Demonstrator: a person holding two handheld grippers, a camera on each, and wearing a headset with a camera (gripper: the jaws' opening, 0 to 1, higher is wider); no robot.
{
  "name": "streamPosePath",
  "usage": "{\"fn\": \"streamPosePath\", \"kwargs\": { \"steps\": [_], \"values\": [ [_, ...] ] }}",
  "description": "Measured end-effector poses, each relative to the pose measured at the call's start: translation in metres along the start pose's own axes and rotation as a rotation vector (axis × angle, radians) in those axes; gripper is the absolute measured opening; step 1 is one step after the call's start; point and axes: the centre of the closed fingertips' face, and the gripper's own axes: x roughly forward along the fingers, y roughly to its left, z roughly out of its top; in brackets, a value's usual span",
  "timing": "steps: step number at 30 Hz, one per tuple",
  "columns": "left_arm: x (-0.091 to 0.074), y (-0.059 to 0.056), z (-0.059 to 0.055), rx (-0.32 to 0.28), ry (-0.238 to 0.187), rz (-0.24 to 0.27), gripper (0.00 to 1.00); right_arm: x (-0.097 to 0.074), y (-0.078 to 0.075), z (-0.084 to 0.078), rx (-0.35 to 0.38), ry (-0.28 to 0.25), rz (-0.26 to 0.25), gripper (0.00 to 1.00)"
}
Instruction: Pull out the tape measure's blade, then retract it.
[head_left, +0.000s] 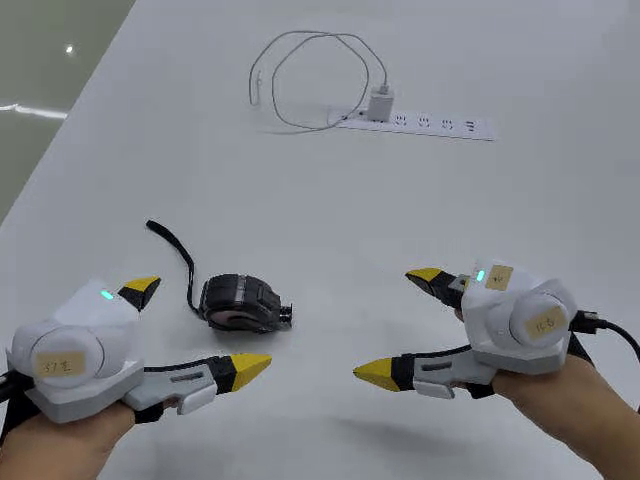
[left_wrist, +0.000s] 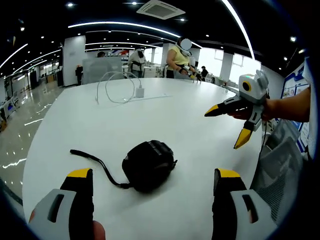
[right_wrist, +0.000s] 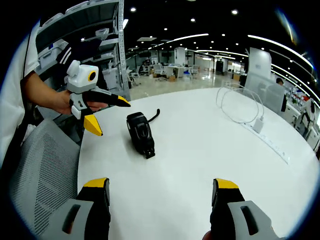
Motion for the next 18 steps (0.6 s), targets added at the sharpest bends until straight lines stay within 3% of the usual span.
{"fn": "streamPosePath", "kwargs": {
  "steps": [18],
  "values": [
    [-0.026,-0.001,-0.016,0.058,0.053,-0.058,0.99,-0.038,0.000,-0.026,0.041,0.014,-0.041,0.93]
  ]
}}
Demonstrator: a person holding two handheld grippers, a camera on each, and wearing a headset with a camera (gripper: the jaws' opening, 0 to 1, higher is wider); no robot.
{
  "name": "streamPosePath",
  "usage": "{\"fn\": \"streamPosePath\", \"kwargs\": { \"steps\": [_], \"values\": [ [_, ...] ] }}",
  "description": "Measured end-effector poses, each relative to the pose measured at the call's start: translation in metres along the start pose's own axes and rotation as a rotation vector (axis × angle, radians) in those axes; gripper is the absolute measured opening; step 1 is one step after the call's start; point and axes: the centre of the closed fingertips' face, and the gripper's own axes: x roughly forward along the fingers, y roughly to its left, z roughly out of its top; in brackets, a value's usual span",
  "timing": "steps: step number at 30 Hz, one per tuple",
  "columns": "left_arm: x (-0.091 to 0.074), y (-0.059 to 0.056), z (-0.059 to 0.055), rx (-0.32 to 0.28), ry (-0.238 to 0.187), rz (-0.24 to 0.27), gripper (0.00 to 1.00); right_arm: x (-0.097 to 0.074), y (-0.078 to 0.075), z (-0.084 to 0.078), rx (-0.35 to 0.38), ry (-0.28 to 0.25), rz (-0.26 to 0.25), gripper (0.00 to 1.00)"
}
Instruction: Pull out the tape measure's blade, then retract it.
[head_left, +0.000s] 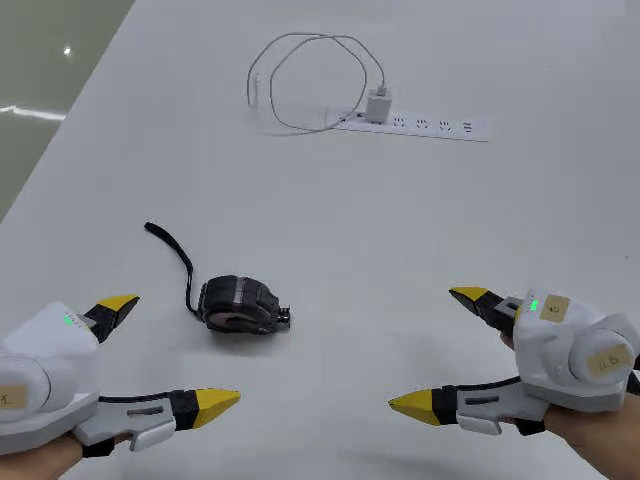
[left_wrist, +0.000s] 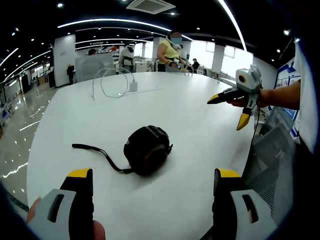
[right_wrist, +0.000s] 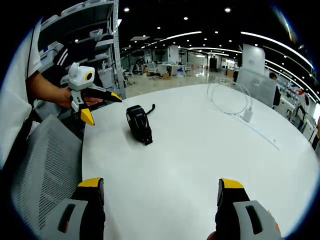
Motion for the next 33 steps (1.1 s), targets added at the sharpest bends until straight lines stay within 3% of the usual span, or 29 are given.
{"fn": "streamPosePath", "kwargs": {
  "steps": [8,19,26,27,28,30,33],
  "values": [
    [-0.011,-0.002,-0.008,0.030,0.027,-0.017,0.99,-0.023,-0.002,-0.015,0.028,0.006,-0.021,0.94],
    [-0.025,0.001,-0.016,0.026,0.050,-0.045,0.99,-0.049,-0.006,-0.033,0.067,0.017,-0.048,0.99],
    [-0.030,0.003,-0.021,0.016,0.069,-0.057,0.99,-0.056,-0.005,-0.040,0.086,0.024,-0.054,0.99],
    [-0.030,0.009,-0.020,0.032,0.062,-0.027,0.99,-0.056,-0.005,-0.041,0.088,0.024,-0.054,0.99],
    [-0.030,0.006,-0.023,0.018,0.073,-0.053,0.99,-0.056,-0.004,-0.042,0.091,0.025,-0.054,0.99],
    [-0.031,0.011,-0.023,0.039,0.075,-0.026,0.98,-0.056,-0.004,-0.042,0.093,0.026,-0.055,0.99],
    [-0.031,0.011,-0.024,0.020,0.073,-0.036,0.98,-0.056,-0.004,-0.043,0.097,0.024,-0.056,0.98]
  ]
}}
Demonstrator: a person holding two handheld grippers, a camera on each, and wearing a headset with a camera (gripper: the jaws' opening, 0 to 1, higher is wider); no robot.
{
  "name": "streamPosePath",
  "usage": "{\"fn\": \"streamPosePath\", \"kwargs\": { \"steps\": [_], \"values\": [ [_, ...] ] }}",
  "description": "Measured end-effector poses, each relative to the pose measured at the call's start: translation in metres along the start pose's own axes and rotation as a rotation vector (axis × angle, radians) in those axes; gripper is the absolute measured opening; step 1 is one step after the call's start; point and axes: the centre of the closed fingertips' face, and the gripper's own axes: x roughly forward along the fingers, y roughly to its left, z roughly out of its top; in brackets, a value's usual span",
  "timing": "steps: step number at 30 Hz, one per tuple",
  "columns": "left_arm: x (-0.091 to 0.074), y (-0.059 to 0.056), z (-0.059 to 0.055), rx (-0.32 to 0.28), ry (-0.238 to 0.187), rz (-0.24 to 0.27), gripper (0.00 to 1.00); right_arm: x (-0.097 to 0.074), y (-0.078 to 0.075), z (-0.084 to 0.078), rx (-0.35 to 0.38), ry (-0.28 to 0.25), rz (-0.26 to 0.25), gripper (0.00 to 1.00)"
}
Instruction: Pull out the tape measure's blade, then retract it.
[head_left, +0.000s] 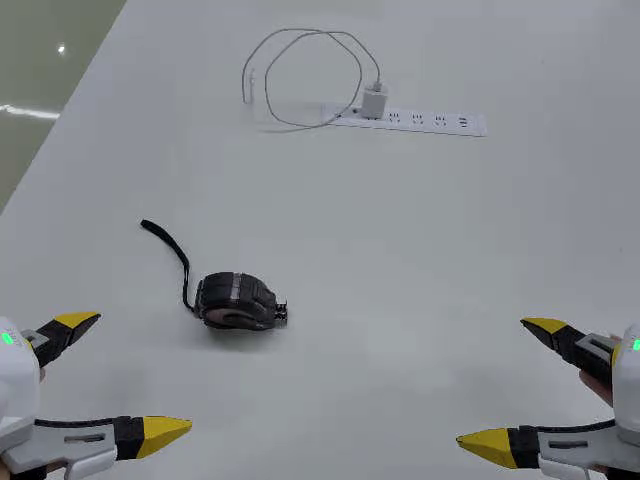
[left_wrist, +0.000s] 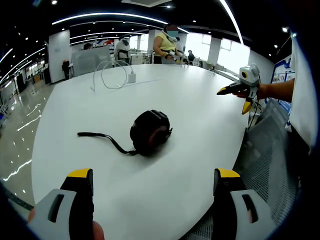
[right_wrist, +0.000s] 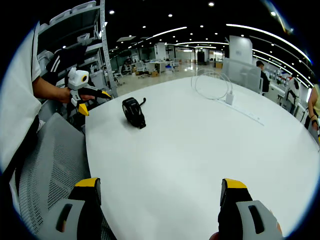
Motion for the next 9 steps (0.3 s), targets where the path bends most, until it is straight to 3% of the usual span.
{"fn": "streamPosePath", "kwargs": {
  "steps": [9],
  "values": [
    [0.0007,-0.0025,0.0013,-0.006,-0.004,-0.014,0.99,-0.0005,-0.0021,-0.0039,0.002,0.009,-0.003,0.98]
  ]
}}
